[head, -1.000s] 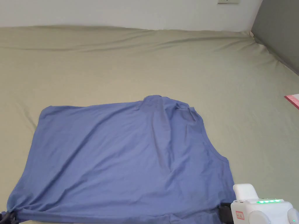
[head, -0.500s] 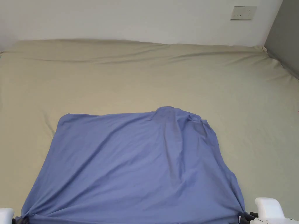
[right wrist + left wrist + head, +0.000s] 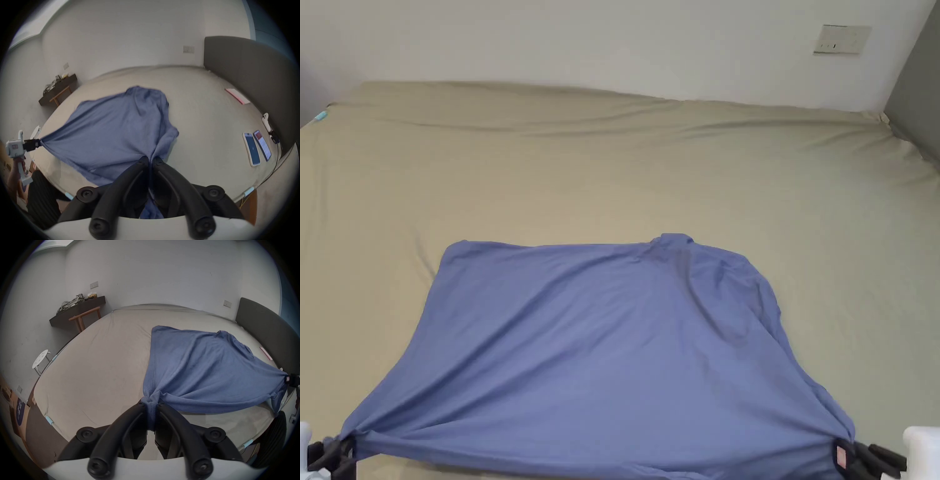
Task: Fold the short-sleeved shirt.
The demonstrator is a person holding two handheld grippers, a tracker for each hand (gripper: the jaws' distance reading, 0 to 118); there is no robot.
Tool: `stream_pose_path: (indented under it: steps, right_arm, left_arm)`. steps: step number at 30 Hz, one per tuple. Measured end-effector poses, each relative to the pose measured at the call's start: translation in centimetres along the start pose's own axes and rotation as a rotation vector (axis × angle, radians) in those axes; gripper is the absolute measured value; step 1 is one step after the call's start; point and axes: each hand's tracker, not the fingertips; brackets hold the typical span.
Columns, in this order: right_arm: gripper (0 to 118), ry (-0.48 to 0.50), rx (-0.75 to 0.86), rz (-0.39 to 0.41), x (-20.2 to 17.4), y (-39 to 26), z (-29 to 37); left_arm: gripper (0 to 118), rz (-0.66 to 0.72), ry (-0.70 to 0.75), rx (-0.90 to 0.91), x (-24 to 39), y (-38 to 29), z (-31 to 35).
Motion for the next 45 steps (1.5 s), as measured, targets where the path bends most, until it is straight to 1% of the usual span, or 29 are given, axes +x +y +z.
stream_pose_path:
  steps: [2, 4, 7, 9, 12, 15, 23, 30, 33, 35, 36, 37, 38, 39, 40, 41, 42, 43, 44, 45]
  right_arm:
    - [4, -0.007, 0.044, -0.031, 0.0, 1.2, -1.0]
    - [4, -0.015, 0.052, -0.061, 0.1, 2.5, -2.4]
    - [4, -0.05, 0.057, -0.071, -0.1, 4.5, -5.0]
    - [4, -0.078, 0.04, -0.062, -0.2, 5.7, -6.8]
    - [4, -0.095, 0.014, -0.037, -0.4, 7.4, -9.9]
    - [4, -0.12, -0.034, -0.005, -0.4, 8.5, -13.5]
    - [4, -0.147, -0.126, 0.027, 0.4, 9.8, -22.5]
    - [4, -0.166, -0.14, 0.038, 0.7, 11.4, -26.0]
    - [4, -0.186, -0.135, 0.056, 0.5, 11.9, -27.1]
    - [4, -0.208, -0.163, 0.093, 0.1, 11.9, -28.0]
    - [4, -0.218, -0.201, 0.113, -0.1, 11.7, -28.5]
    - [4, -0.219, -0.249, 0.131, -0.2, 11.5, -29.2]
    - [15, -0.233, -0.284, 0.143, -0.4, 11.2, -29.5]
    - [30, -0.255, -0.271, 0.145, -0.5, 11.0, -29.4]
    - [51, -0.281, -0.253, 0.147, -0.6, 10.9, -28.9]
    - [92, -0.302, -0.217, 0.138, -0.6, 11.1, -28.4]
    - [113, -0.304, -0.187, 0.106, -0.1, 11.2, -27.8]
    - [118, -0.287, -0.143, 0.068, 0.1, 11.6, -26.6]
    - [115, -0.276, -0.08, 0.046, -0.2, 12.1, -25.1]
    - [115, -0.28, -0.027, 0.042, -0.7, 12.9, -23.6]
  left_arm:
    - [4, 0.022, -0.006, 0.015, 0.3, 0.9, -0.3]
    - [4, 0.039, -0.015, 0.024, 0.2, 1.9, -1.1]
    - [4, 0.071, -0.033, 0.026, 0.2, 3.6, -2.7]
    - [4, 0.098, -0.034, 0.011, 0.2, 4.7, -3.8]
    - [4, 0.127, -0.046, -0.017, 0.0, 6.4, -6.0]
    - [4, 0.11, -0.029, -0.085, 0.2, 7.8, -9.2]
    - [4, 0.025, 0.005, -0.194, 2.1, 10.1, -16.7]
    - [4, -0.033, 0.017, -0.229, 3.5, 12.0, -20.8]
    - [4, -0.056, 0.018, -0.232, 4.0, 12.7, -22.0]
    - [4, -0.077, 0.021, -0.259, 4.4, 13.0, -23.1]
    - [7, -0.094, 0.031, -0.286, 4.6, 13.0, -23.5]
    - [13, -0.105, 0.039, -0.278, 4.8, 13.2, -23.8]
    - [33, -0.127, 0.072, -0.251, 5.0, 13.5, -23.6]
    - [58, -0.135, 0.108, -0.215, 5.0, 13.7, -23.3]
    - [88, -0.128, 0.126, -0.177, 4.9, 14.0, -22.8]
    - [112, -0.099, 0.111, -0.153, 4.4, 14.0, -22.4]
    - [114, -0.065, 0.09, -0.114, 4.2, 14.3, -21.5]
    - [114, -0.023, 0.066, -0.054, 4.1, 14.7, -19.9]
    - [114, -0.008, 0.051, -0.021, 4.1, 15.0, -18.8]
    - [114, -0.001, 0.04, 0.016, 4.1, 15.3, -17.1]
